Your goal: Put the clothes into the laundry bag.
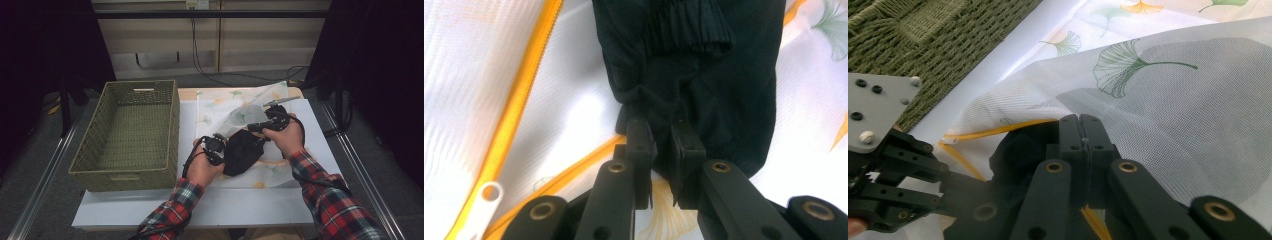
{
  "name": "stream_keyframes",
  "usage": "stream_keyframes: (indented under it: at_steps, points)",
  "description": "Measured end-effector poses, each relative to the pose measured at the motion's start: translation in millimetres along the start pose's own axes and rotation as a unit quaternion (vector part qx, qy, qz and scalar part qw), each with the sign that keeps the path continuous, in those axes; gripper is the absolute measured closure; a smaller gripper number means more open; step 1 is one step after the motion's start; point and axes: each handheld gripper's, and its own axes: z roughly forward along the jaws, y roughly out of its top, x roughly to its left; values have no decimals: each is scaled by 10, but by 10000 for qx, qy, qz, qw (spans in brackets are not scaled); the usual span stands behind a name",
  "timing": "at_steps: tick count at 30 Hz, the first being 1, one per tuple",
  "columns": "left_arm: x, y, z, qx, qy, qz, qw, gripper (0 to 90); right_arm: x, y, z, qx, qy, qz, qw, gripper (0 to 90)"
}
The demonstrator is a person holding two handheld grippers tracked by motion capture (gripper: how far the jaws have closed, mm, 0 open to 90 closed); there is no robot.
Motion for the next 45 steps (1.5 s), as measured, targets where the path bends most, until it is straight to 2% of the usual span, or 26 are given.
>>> stream_keyframes:
  at_steps: [3,7,13,14,15,20,28,29,30,37,42,43,44,45]
  points:
    - [5,14,12,-103,-83,-67,9999,818,0,-6,0,-1,24,-5,10000,900]
    - [15,45,25,-187,-147,-52,9997,820,0,-23,9,19,38,6,10000,900]
    - [2,105,69,-353,-177,-90,9992,820,-10,-26,0,37,30,6,10000,900]
    - [-20,119,93,-488,-191,-243,9983,821,-13,-25,-1,40,30,-5,10000,900]
    - [-4,131,92,-431,-197,-125,9988,820,-12,-25,-1,53,28,0,10000,900]
    - [4,182,140,-536,-226,-228,9980,820,-16,-25,-1,48,36,-16,10000,900]
    - [-1,246,162,-590,-174,-168,9980,820,-23,-34,-16,50,28,11,10000,900]
    - [-28,254,184,-745,-187,-357,9964,820,-29,-34,-18,40,19,-11,10000,900]
    - [-1,261,170,-626,-160,-175,9978,820,-34,-36,-21,34,19,0,10000,900]
    - [-11,328,188,-702,-114,-182,9973,820,-59,-38,-36,8,18,39,10000,900]
    - [-29,390,188,-722,-128,-63,9973,819,-65,-42,-39,13,-17,31,10000,900]
    - [-40,396,197,-787,-115,-115,9968,820,-66,-45,-38,9,-10,26,10000,900]
    - [-31,409,189,-722,-105,-43,9973,820,-65,-49,-38,14,-13,39,10000,900]
    - [-44,413,201,-809,-115,-152,9965,820,-65,-56,-36,15,-13,70,10000,900]
